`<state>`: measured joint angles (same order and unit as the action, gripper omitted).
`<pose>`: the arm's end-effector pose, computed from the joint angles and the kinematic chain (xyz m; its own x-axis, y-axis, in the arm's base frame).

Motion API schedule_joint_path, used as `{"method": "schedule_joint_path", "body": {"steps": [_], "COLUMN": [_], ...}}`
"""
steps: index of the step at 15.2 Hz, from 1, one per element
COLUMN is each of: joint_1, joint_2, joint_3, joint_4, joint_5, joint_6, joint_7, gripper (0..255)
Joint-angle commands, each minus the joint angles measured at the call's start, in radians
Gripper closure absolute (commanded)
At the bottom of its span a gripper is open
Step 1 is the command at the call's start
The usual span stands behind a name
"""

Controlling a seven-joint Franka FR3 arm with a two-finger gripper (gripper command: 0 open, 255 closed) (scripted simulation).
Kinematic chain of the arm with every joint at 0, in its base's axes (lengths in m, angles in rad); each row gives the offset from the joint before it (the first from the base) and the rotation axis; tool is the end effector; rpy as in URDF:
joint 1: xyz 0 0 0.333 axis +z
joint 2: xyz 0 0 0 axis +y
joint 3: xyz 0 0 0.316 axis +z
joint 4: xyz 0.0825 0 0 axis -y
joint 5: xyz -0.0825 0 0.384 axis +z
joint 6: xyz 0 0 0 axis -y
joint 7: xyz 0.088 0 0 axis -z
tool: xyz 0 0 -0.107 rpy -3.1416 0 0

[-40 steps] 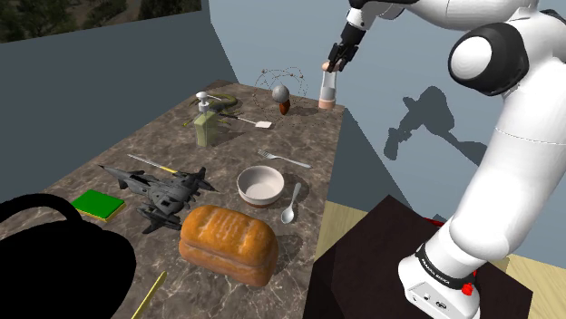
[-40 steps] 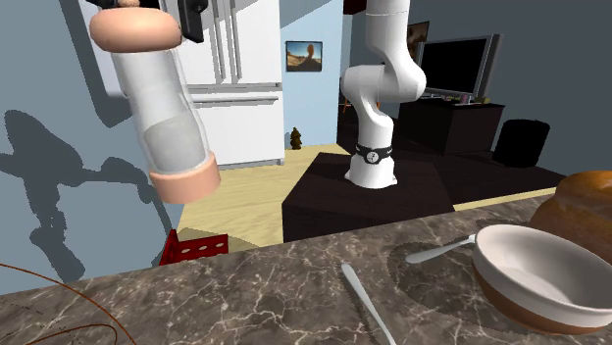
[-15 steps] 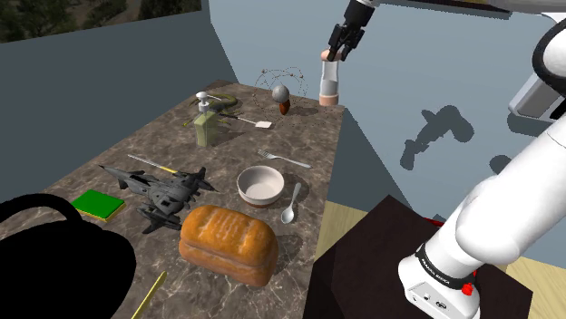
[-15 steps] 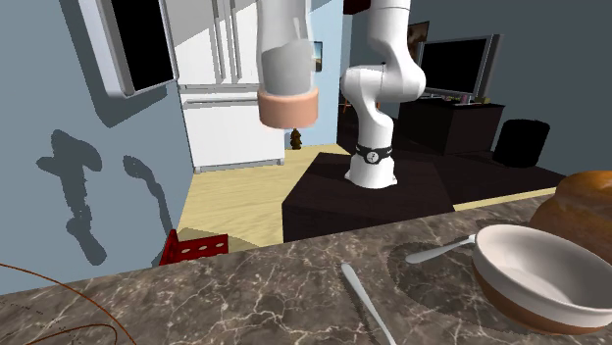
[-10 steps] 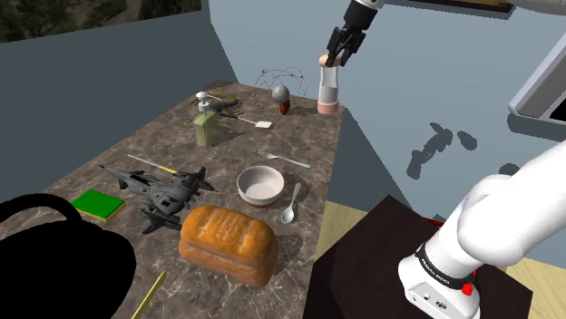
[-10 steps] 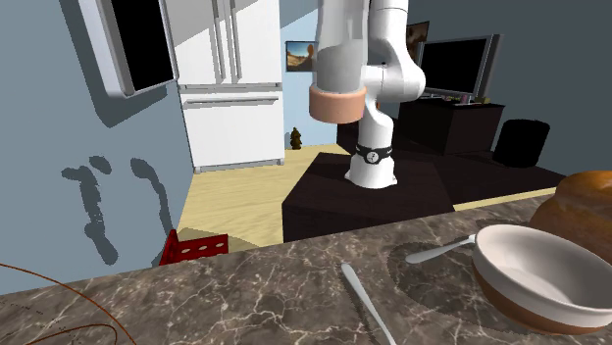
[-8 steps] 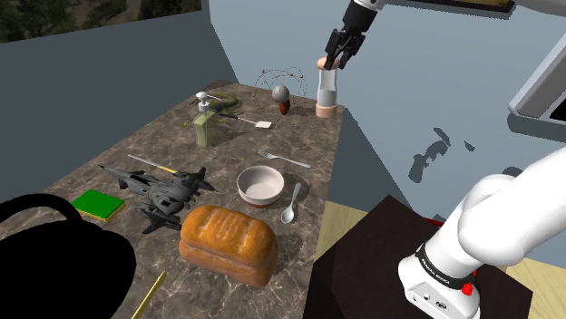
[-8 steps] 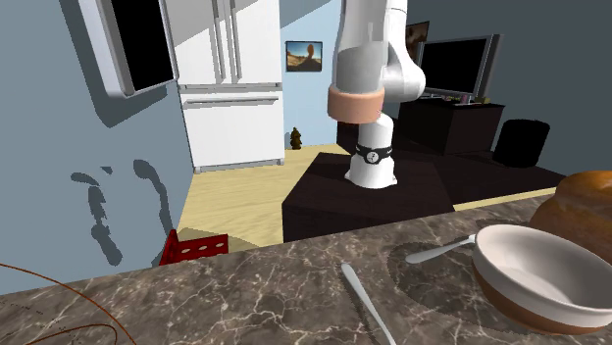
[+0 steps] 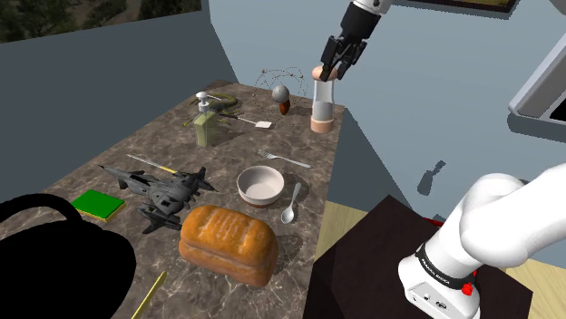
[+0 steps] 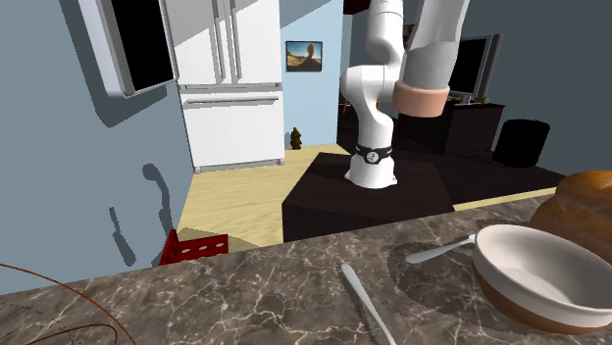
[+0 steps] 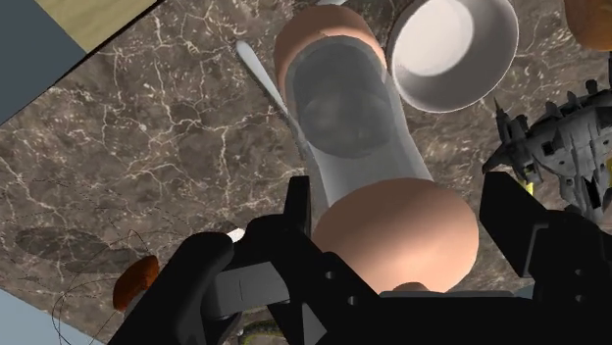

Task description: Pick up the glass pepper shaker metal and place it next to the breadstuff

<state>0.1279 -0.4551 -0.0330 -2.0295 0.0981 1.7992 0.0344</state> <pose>0.4268 0.0457 0.6499 0.9754 0.0363 0.2173 0.0636 -0.9907 -0.1199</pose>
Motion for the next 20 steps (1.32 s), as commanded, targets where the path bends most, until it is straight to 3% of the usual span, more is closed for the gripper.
{"method": "schedule_joint_path", "body": {"steps": [1, 10, 20], "joint_1": [0.013, 0.070, 0.130], "joint_2": [-0.041, -0.160, -0.196], "joint_3": [0.037, 0.202, 0.405], "joint_4": [-0.034, -0.115, -0.100], "joint_5": [0.005, 0.053, 0.119], "joint_6": [-0.003, -0.018, -0.035], "joint_7": [0.048, 0.252, 0.488], "gripper": [255, 255, 255]}}
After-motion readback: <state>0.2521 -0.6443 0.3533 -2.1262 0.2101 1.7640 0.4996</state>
